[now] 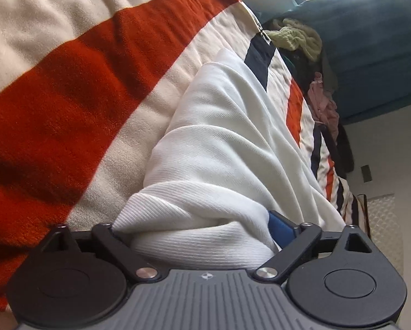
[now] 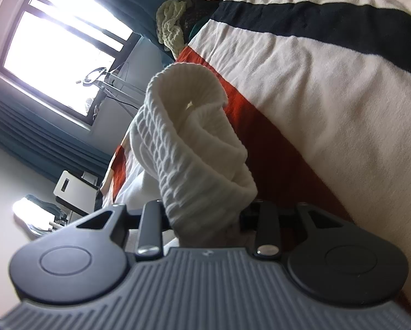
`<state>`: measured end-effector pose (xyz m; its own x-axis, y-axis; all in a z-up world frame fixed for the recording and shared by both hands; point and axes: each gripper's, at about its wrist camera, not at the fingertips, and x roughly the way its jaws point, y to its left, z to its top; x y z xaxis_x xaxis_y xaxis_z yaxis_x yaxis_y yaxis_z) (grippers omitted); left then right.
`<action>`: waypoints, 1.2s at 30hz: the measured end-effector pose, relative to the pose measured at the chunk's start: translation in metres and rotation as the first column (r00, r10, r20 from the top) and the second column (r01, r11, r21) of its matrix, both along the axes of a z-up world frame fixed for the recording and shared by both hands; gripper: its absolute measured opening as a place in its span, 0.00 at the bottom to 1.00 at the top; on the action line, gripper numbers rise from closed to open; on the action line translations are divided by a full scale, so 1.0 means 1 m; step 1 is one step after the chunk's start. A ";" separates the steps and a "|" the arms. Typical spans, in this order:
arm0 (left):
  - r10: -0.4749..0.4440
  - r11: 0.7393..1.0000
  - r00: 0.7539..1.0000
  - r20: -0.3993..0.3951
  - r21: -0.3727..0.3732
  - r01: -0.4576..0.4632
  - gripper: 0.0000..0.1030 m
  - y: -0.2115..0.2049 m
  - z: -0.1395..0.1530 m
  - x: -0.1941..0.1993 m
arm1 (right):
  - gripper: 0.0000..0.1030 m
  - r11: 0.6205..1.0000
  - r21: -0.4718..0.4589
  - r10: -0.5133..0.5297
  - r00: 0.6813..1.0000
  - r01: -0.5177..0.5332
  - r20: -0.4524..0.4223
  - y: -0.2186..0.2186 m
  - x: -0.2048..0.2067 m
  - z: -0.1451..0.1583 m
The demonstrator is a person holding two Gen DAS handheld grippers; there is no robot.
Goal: Fold clothes
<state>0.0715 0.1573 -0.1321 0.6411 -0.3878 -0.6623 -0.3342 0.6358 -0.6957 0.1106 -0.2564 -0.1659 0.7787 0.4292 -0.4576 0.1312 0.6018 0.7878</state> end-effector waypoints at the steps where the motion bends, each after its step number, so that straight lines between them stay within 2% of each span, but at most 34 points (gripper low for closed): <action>1: 0.005 1.000 1.000 0.000 0.000 -0.005 0.76 0.000 -0.001 0.000 | 0.36 1.000 -0.002 0.002 1.000 -0.002 0.001 0.000 0.000 0.000; 6: 0.008 1.000 1.000 0.025 -0.010 -0.008 0.50 0.005 0.005 -0.003 | 0.35 0.999 -0.030 0.017 0.999 -0.016 0.033 0.004 -0.003 0.008; 8: 0.007 1.000 0.999 0.047 -0.023 -0.006 0.45 0.006 0.012 -0.004 | 0.34 0.999 -0.049 0.024 0.998 -0.021 0.053 0.007 -0.005 0.014; 14: -0.012 0.998 0.990 0.141 -0.060 0.021 0.39 0.000 0.045 -0.010 | 0.31 0.999 -0.046 0.009 0.990 -0.003 0.139 0.004 -0.016 0.049; 19: -0.040 0.992 0.981 0.192 -0.112 0.062 0.39 -0.025 0.076 0.010 | 0.31 0.999 -0.016 -0.026 0.979 0.030 0.204 -0.023 -0.010 0.086; 23: -0.075 0.991 0.967 0.243 -0.092 0.100 0.39 -0.065 0.109 0.056 | 0.31 0.998 -0.012 -0.058 0.970 0.062 0.235 -0.056 0.015 0.115; 29: -0.147 0.986 0.951 0.273 -0.040 0.164 0.39 -0.140 0.142 0.179 | 0.31 0.992 -0.038 -0.107 0.958 0.121 0.265 -0.114 0.090 0.142; 36: -0.254 0.965 0.915 0.312 0.023 0.260 0.39 -0.245 0.129 0.328 | 0.31 0.972 -0.073 -0.197 0.938 0.226 0.284 -0.194 0.209 0.143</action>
